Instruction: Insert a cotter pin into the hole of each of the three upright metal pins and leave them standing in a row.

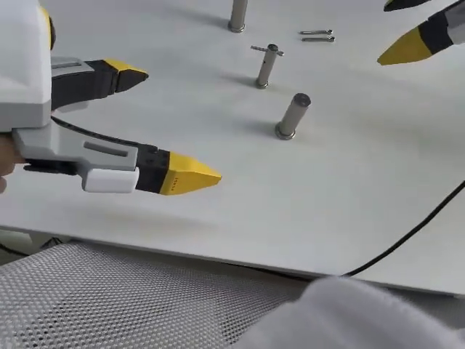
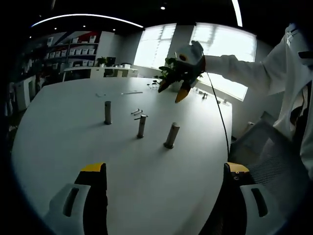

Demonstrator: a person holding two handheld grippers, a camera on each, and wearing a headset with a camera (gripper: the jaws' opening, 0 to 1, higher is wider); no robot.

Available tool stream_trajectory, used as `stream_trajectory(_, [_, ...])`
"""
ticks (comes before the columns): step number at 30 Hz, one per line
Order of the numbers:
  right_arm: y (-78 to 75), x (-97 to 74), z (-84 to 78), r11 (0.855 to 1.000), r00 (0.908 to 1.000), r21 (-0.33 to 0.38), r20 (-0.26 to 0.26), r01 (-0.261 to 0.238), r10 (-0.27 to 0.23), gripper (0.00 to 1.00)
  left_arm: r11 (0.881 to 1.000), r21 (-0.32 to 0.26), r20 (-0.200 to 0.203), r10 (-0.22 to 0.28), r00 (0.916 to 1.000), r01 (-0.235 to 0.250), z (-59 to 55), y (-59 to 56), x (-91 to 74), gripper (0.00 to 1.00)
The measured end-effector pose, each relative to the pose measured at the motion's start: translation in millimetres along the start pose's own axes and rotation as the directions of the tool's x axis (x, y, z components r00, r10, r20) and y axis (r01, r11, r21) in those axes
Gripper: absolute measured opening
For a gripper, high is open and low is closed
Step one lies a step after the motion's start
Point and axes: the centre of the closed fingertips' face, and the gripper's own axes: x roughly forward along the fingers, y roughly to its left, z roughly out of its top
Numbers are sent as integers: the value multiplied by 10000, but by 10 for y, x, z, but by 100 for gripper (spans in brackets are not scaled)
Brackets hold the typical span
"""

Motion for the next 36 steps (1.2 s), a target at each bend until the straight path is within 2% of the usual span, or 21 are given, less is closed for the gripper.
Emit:
stream_trajectory(5, [-180,186,16,9977,9984,-621,-522,-254,222,39,10000,-19,-23,10,10000,-10,-16,0,-1,99])
stream_trajectory(7, [-231,266,69,9928,9985,-1148,-448,-353,303,29,9999,-85,-45,60,10000,-61,-28,-15,-4,99])
stream_trajectory(10, [-228,374,103,9899,9963,-1227,-562,-710,645,14,9999,-51,-40,95,9999,-95,-44,-28,-8,99])
stream_trajectory(11, [-246,422,111,9875,9959,-1392,-627,-736,654,13,9999,21,-20,161,9999,-161,-47,-28,-10,99])
stream_trajectory(15, [-291,546,66,9832,9921,-1591,-1016,-891,735,18,9998,2,71,223,9997,-223,-29,-42,-19,96])
stream_trajectory(19, [-356,644,9,9832,9881,-1527,-1312,-1001,802,15,9997,11,199,236,9995,-237,7,-67,-38,96])
stream_trajectory(22, [-430,711,-41,9838,9844,-1444,-1550,-1065,838,13,9997,38,218,229,9995,-230,6,-43,-40,96])
stream_trajectory(28, [-513,801,-56,9868,9823,-1223,-1667,-1061,850,9,9994,-91,146,334,9993,-333,-41,-20,-57,96])
stream_trajectory(36, [-581,881,-169,9885,9740,-1058,-2106,-1078,836,4,9988,-312,187,386,9991,-380,-70,-39,-73,96])
